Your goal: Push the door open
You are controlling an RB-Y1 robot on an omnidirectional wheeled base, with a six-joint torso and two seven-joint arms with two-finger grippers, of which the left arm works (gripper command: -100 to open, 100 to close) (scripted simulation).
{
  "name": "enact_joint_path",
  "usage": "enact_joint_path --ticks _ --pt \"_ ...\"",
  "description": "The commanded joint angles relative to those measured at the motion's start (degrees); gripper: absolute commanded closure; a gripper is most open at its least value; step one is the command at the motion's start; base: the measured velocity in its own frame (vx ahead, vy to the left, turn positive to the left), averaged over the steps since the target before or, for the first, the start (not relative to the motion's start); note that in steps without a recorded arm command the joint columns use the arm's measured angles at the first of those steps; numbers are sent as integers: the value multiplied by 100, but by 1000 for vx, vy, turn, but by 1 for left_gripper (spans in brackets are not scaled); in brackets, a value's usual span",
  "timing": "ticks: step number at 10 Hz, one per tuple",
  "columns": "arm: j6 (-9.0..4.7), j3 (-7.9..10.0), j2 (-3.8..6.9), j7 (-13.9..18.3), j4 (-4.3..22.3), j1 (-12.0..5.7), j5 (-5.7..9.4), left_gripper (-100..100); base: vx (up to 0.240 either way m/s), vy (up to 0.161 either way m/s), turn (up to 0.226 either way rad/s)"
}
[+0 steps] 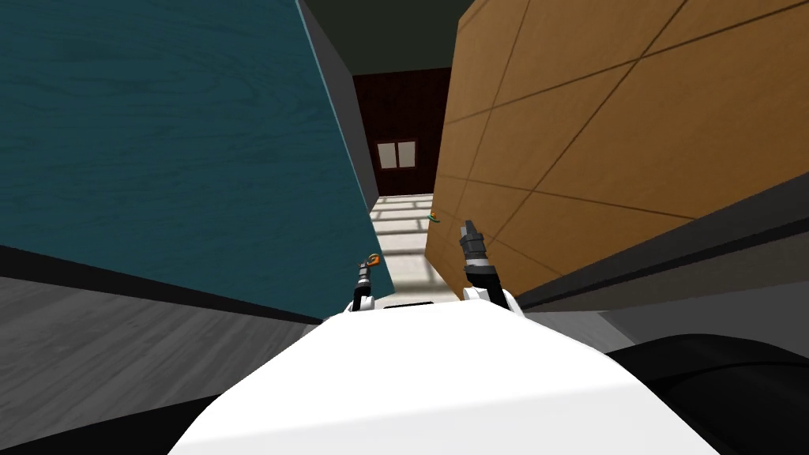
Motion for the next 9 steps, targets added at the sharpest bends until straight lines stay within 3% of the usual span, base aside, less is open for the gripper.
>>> enact_joint_path --ticks 1,2,5,9 --pt "-25 141 77 -66 -73 -29 62 100 163 -67 71" --pt "-31 221 68 -116 -68 -40 102 100 174 -65 91" --pt "-31 221 68 -116 -68 -40 102 100 66 3 7" --pt "-55 569 -55 -336 -44 -84 277 100 169 -68 125"
